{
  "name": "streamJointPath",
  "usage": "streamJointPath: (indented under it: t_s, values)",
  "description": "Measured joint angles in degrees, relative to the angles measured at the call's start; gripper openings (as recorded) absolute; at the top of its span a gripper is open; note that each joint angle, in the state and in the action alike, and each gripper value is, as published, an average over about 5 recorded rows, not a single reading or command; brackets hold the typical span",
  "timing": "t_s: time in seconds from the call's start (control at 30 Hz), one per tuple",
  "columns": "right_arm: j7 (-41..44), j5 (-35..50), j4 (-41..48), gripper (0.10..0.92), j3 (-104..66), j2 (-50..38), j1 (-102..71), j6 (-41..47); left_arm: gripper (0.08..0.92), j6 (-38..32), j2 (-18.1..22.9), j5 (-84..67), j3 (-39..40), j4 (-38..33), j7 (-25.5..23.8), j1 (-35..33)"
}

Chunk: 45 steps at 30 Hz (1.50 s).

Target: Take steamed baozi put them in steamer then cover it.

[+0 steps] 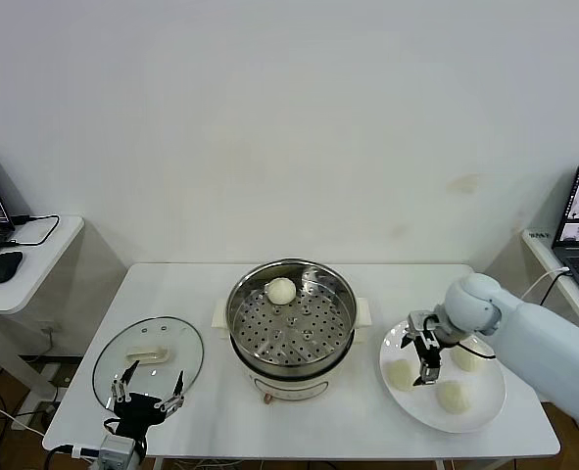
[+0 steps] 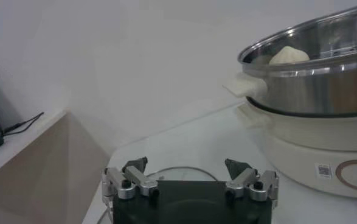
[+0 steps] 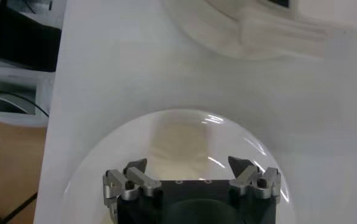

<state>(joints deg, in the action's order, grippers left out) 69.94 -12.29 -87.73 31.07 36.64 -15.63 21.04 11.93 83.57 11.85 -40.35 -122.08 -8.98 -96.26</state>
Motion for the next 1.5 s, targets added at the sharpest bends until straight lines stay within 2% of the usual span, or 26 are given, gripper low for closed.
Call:
streamJointPath:
  t_s: [0.97,1.23,1.5]
  values:
    - [-2.8,-1.12,2.81,0.814,-1.4,2.41,-3.65,0.33,0.823,-0.1,0.09,0.3,0.24,1.13,0.11,0.0]
    - [-2.82,-1.09,2.85,0.638,-1.69,2.33,-3.75,0.46,0.823,-0.15,0.1,0.32,0.28,1.37,0.13,0.02]
    - [-2.18,-0.6,2.19,0.559,-2.45,1.19,-3.39,0.88,0.823,-0.2,0.14,0.35,0.52,1.78,0.15,0.28]
